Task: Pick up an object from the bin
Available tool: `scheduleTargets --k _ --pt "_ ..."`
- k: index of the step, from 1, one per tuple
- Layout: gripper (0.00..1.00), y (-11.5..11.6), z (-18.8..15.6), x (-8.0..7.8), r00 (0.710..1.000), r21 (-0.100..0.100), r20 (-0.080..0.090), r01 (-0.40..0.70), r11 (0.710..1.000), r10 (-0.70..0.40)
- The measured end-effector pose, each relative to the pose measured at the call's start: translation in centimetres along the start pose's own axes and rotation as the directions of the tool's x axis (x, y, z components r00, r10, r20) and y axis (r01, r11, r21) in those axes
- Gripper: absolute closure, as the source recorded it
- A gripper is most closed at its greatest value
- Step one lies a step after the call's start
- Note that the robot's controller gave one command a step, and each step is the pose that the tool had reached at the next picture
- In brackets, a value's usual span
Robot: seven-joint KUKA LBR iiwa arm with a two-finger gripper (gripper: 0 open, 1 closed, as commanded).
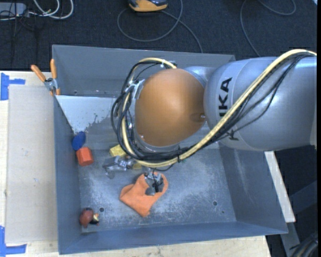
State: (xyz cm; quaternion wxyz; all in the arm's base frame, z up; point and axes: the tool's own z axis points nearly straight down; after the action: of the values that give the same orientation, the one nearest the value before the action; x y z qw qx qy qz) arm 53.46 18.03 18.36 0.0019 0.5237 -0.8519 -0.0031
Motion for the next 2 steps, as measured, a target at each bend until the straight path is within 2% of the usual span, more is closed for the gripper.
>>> scheduleTargets --k 1,2 --pt "0.00 -2.0 1.1 -0.8 0.998 0.002 0.000 -0.066 0.998 0.066" --pt "0.00 -0.7 3.8 0.7 0.985 0.000 0.000 0.172 0.985 -0.172"
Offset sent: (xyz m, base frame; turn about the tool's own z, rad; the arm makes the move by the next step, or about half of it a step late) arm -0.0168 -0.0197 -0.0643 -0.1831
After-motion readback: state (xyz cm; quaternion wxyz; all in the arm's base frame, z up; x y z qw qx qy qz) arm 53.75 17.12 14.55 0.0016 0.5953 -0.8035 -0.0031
